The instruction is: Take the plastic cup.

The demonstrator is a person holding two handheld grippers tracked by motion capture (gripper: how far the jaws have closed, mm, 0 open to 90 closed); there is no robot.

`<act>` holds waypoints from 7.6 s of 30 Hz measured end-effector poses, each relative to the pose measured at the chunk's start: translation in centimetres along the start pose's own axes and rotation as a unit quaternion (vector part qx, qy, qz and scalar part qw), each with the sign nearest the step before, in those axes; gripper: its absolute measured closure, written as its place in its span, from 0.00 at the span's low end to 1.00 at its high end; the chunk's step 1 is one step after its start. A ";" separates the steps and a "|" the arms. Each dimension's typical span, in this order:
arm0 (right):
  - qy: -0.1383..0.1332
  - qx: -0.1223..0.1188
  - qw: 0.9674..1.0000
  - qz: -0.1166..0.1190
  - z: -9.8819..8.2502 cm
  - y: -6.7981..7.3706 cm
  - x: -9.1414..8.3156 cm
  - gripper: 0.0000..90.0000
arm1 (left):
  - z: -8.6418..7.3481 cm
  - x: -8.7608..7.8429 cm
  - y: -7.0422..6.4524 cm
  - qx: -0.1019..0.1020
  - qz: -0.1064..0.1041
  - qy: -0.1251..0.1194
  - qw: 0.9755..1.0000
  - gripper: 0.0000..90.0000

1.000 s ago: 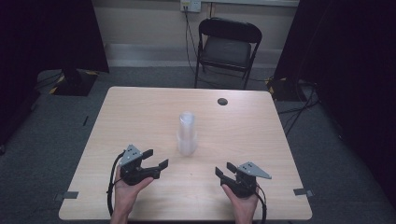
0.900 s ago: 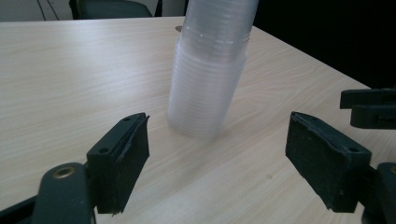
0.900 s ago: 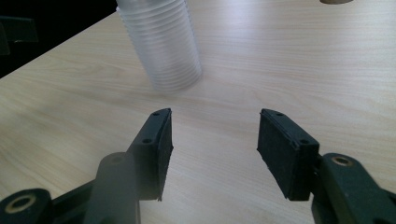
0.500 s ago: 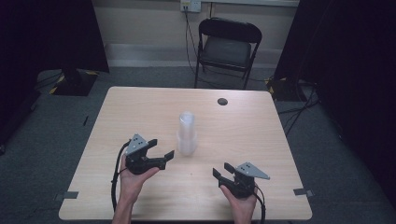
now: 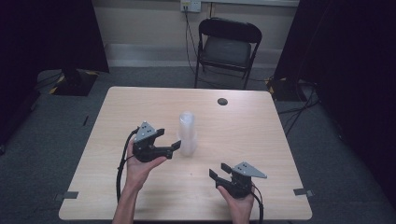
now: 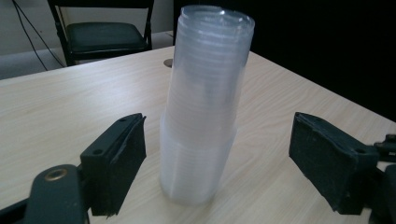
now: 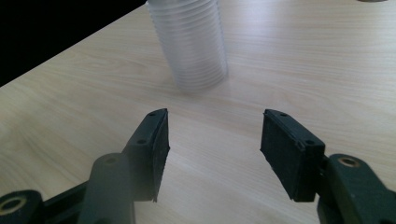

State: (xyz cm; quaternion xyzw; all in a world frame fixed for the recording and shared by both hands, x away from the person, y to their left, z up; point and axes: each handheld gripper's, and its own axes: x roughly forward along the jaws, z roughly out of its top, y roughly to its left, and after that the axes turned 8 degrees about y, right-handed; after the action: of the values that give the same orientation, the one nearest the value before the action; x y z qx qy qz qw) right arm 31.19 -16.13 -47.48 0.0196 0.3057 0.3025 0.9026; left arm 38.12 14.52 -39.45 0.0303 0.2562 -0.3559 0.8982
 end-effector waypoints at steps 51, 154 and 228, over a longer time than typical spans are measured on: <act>0.000 -0.033 0.999 0.011 0.1 0.6 -0.1 0.47 | 3.6 7.6 0.6 0.044 0.002 0.037 0.998 0.30; -0.005 -0.030 0.999 0.015 0.1 0.5 0.1 0.48 | 6.5 1.9 0.5 -0.031 -0.024 -0.088 0.995 0.41; -0.033 -0.147 0.986 0.065 0.6 5.5 2.8 0.69 | -6.7 -0.9 -2.0 -0.179 -0.139 -0.009 0.974 0.41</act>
State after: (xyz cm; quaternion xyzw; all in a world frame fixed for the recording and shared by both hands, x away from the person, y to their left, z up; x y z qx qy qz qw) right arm 30.35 -9.97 -47.34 -0.0833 0.2258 0.4018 0.8836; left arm 33.32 15.20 -44.58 -0.1705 0.3091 -0.4258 0.8331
